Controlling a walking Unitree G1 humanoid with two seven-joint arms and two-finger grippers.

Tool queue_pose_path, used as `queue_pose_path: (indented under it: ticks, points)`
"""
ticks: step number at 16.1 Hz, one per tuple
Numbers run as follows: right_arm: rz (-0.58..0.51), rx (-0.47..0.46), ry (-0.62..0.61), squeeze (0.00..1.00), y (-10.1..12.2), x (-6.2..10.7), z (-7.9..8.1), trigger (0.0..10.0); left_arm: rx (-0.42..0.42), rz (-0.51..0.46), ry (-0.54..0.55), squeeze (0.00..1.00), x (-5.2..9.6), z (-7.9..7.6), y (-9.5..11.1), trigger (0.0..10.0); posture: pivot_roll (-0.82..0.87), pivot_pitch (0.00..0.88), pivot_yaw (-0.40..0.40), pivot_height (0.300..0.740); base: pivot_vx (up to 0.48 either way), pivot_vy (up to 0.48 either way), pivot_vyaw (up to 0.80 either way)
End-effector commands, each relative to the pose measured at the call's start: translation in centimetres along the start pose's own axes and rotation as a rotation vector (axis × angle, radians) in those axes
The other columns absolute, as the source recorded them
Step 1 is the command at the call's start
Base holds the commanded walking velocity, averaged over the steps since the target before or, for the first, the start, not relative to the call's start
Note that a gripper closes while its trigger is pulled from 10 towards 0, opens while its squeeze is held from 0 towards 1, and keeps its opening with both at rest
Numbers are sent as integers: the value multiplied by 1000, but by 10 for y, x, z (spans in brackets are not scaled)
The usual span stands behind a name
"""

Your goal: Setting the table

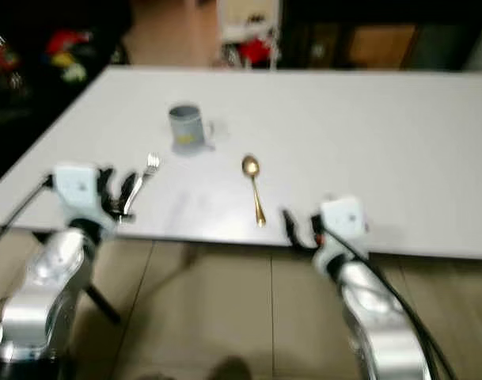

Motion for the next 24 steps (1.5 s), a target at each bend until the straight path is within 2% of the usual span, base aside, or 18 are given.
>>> queue_pose_path:
  ticks: [1,3,4,5,7,8,9,11,12,16,18,19,20,21,22,24]
  points:
    - [-41,-12,37,1000,8,-5,10,10000,-26,44,55,0,4,14,-5,10000,55,0,25,740,0,0,800]
    - [-77,-68,73,1000,15,-18,16,10000,-27,64,73,0,10,18,-5,10000,106,0,-7,740,0,0,800]
    - [-108,-42,77,1000,22,-22,18,10000,-117,34,106,318,9,23,1,10000,109,0,-10,740,0,0,800]
    - [-138,-22,67,1000,28,-24,17,10000,-129,-1,142,1000,7,28,6,10000,114,0,-16,740,0,0,800]
    - [-174,-15,63,1000,33,-26,13,10000,-137,1,191,1000,7,36,11,10000,115,0,-12,740,0,0,800]
    - [-189,-39,58,1000,34,-25,12,10000,-127,56,164,1000,3,33,6,10000,105,0,1,740,0,0,800]
    - [-198,-41,36,1000,32,-23,9,10000,-128,68,90,1000,0,25,4,10000,95,0,14,740,0,0,800]
    - [-199,-44,1,1000,27,-20,5,10000,-136,60,65,1000,-3,20,4,10000,68,0,41,740,0,0,800]
    - [-195,-56,-37,1000,23,-16,0,10000,-138,56,30,1000,-6,11,5,10000,56,0,52,740,0,0,800]
    - [-159,-33,-70,1000,13,-10,-6,10000,-89,-169,70,1000,-11,3,34,10000,32,0,49,740,0,0,800]
    - [-175,-18,-97,1000,20,-9,-11,10000,-55,-142,94,1000,-12,4,31,10000,12,0,38,740,0,0,800]
    - [-160,22,-120,1000,20,-8,-15,10000,-62,-128,133,1000,-11,10,26,10000,11,0,42,740,0,0,800]
    - [-153,23,-132,1000,19,-8,-17,10000,-79,-116,184,1000,-12,17,23,10000,20,0,41,740,0,0,800]
    - [-162,-14,-155,1000,20,-8,-20,10000,-84,-60,209,1000,-12,23,16,10000,26,0,40,740,0,0,800]
    - [-164,-71,-138,1000,23,-11,-18,10000,-119,9,204,1000,-12,29,9,10000,33,0,37,740,0,0,800]
    - [-165,-50,-112,1000,24,-16,-13,10000,-117,6,139,1000,-10,26,8,10000,52,0,26,740,0,0,800]
Point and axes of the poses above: a point about 5 cm out from each wrist's last joint towards the gripper, its own x axis pointing back from the gripper into the wrist, its own y axis along the axis of the wrist's last joint, z = x × y, the point moved 4 cm from there along -x, pointing out of the wrist towards the gripper, and after that the axes turned 4 degrees about -x, right-handed, at the moved point
